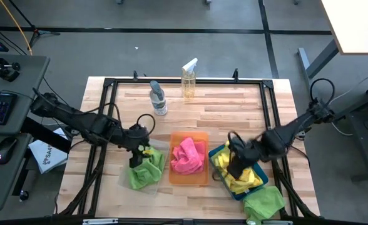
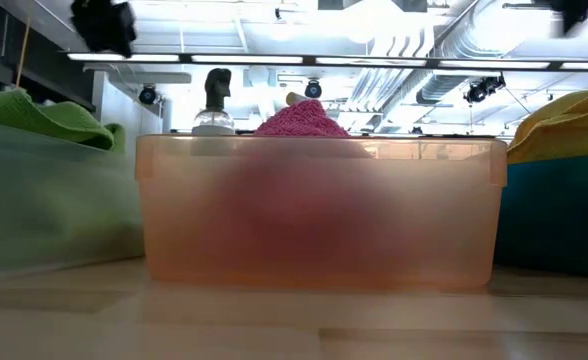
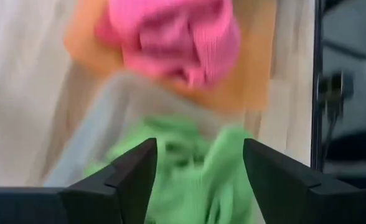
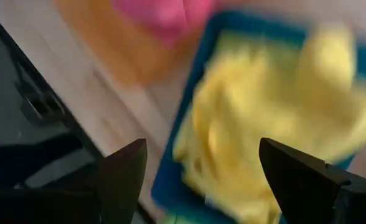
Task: Sort microfiber towel by color & place in baskets
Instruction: Put the green microfiber cloth into the transparent bin
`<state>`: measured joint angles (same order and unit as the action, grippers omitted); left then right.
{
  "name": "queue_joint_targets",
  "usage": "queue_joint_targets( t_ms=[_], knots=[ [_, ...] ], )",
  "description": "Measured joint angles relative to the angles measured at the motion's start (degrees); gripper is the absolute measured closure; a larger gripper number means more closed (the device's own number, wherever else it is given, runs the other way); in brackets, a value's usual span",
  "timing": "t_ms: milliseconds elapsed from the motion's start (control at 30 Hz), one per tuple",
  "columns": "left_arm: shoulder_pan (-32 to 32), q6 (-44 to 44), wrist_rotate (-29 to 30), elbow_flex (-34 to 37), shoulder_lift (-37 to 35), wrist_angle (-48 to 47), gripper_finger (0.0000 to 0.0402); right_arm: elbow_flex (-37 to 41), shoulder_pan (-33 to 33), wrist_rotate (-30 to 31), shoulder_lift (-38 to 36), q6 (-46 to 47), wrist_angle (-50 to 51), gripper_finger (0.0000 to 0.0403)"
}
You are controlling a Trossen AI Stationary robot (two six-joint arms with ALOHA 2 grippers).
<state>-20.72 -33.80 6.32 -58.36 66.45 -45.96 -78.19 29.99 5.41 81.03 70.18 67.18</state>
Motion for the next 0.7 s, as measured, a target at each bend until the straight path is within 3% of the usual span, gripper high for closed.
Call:
queue_joint_targets(
  t_ms=[167,300,467,533,700],
  knots=[
    [0.1,0.9,5.9,2.1,0.0,9.7,0.0172,7.5,10.4,-7.1,0.0,18.5,-3.7,0.0096],
    [0.6,1.0,6.3,2.9,0.8,12.3,0.0172,15.9,19.0,-13.8,0.1,36.5,-15.9,0.0096],
    [1.0,1.3,6.6,3.2,0.8,13.0,0.0172,25.0,26.3,-16.0,0.1,54.9,-31.2,0.0096],
    [1.6,1.7,6.7,3.2,0.8,13.0,0.0172,27.4,28.0,-16.0,0.1,59.5,-32.6,0.0096],
    [3.1,1.9,6.9,3.3,0.8,13.2,0.0172,31.1,28.7,-16.7,0.2,60.3,-32.8,0.0096]
  ],
)
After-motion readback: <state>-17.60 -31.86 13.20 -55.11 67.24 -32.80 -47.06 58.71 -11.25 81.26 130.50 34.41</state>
